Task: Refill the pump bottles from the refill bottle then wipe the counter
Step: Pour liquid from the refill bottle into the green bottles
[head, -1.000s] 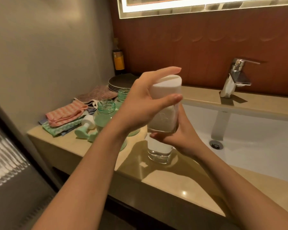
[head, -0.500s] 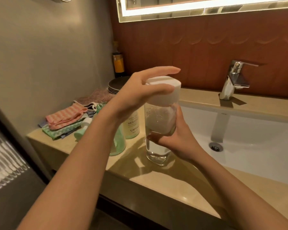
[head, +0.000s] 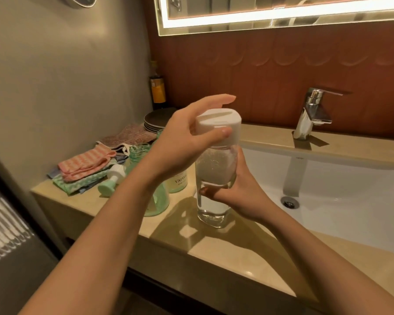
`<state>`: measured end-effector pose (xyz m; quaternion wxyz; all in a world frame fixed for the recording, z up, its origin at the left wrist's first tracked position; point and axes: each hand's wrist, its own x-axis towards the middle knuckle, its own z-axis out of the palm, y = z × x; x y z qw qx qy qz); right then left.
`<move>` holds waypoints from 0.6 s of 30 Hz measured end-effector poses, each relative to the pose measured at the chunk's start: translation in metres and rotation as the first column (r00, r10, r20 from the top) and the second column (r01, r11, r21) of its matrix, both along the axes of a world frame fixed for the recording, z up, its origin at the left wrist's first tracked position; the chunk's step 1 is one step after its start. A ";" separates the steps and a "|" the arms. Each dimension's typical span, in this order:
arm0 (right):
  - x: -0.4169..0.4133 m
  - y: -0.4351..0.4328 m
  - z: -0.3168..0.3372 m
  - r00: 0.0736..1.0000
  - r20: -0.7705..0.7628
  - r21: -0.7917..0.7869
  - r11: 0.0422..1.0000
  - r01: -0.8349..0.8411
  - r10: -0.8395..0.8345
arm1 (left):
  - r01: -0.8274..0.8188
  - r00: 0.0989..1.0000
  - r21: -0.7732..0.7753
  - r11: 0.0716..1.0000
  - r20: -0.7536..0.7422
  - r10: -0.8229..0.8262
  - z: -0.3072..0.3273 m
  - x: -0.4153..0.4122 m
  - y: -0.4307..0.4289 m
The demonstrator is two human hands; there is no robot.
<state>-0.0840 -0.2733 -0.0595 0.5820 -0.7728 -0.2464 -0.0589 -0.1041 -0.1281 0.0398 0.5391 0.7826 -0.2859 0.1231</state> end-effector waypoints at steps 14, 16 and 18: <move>-0.003 0.001 0.001 0.999 0.017 -0.003 0.999 0.037 -0.037 | 0.108 0.983 -0.215 0.971 -0.124 -0.137 -0.009 0.006 0.014; -0.002 0.001 0.001 0.999 0.014 0.005 0.999 0.037 -0.037 | 0.052 0.992 -0.224 0.973 -0.100 -0.076 -0.011 0.006 0.019; -0.002 0.001 0.001 0.999 0.010 0.009 0.999 0.038 -0.038 | -0.046 0.996 -0.246 0.968 -0.088 0.025 -0.012 0.007 0.020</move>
